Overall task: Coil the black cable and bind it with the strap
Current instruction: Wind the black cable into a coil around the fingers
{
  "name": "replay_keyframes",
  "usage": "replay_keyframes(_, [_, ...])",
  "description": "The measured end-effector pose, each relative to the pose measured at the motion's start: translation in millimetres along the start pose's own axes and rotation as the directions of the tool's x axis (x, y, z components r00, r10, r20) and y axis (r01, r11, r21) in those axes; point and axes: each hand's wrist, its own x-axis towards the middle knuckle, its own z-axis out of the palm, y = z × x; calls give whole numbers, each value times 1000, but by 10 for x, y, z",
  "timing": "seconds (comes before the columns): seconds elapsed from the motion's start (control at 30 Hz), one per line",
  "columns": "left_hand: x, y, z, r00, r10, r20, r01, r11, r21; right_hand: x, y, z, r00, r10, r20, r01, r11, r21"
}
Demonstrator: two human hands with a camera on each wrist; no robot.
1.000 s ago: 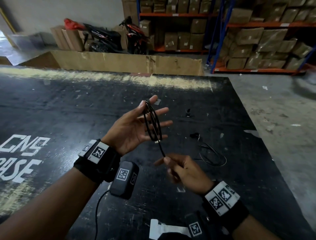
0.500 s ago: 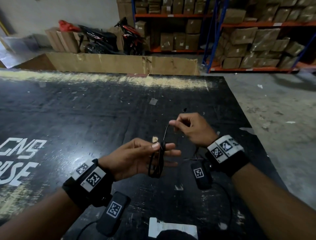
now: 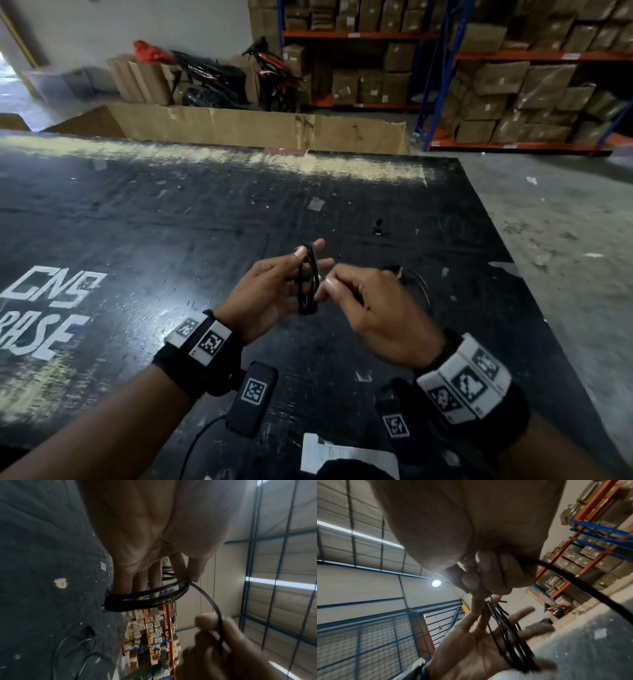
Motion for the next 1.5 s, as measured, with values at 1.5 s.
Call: replay_keyframes(1.5, [109,-199,-15,995,10,-100,-20,994,-107,-308,393,564,990,131,-55,-97,904,416])
